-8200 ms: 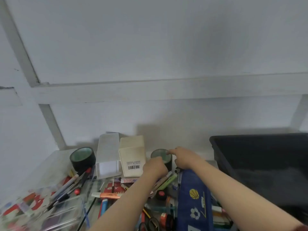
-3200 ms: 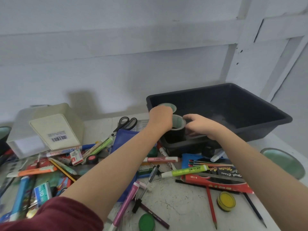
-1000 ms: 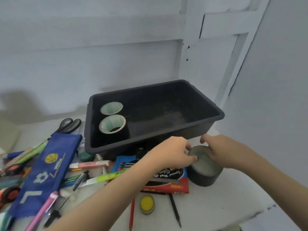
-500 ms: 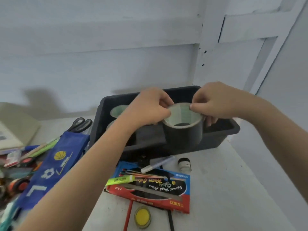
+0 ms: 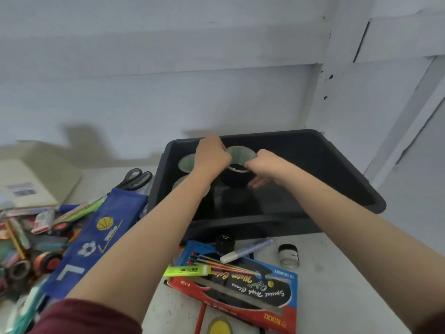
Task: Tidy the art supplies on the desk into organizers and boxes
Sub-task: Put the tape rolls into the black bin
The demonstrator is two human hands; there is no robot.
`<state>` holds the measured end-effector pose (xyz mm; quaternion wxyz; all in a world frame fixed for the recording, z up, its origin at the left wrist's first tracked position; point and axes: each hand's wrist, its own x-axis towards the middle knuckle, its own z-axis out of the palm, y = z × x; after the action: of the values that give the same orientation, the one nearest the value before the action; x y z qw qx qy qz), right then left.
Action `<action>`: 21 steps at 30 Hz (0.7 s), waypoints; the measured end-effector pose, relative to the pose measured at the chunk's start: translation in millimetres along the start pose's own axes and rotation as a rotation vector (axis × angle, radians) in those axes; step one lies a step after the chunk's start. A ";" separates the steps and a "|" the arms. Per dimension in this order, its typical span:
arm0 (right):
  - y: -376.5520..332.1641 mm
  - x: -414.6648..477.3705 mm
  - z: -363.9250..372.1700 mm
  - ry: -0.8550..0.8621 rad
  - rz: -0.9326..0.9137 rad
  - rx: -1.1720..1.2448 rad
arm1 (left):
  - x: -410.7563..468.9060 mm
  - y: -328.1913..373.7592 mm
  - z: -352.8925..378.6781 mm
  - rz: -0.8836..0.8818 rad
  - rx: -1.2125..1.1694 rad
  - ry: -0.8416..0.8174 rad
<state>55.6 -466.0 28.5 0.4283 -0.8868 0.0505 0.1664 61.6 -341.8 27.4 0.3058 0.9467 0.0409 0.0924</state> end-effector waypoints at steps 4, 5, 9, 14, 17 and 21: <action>-4.9 15.6 13.1 0.101 0.081 0.050 | 1.8 -0.7 13.7 0.002 0.016 -0.022; -5.2 17.9 15.2 0.118 0.090 0.082 | 1.3 -1.2 15.4 -0.004 0.012 -0.036; -2.8 22.2 24.6 0.135 0.089 0.169 | -0.5 -7.4 19.0 -0.030 0.003 -0.085; 0.5 21.5 32.0 0.092 0.064 0.141 | -4.7 -13.6 21.3 -0.014 0.052 -0.138; 3.3 22.3 33.2 0.077 0.033 0.100 | -6.3 -16.3 20.4 0.001 0.128 -0.156; 5.7 23.3 33.6 0.066 0.028 0.094 | -9.9 -18.3 18.2 0.058 0.359 -0.078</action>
<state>67.8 -442.3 -3.1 0.4653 -0.8698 0.0849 0.1403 55.2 -338.7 0.8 0.1304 0.9897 0.0177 0.0556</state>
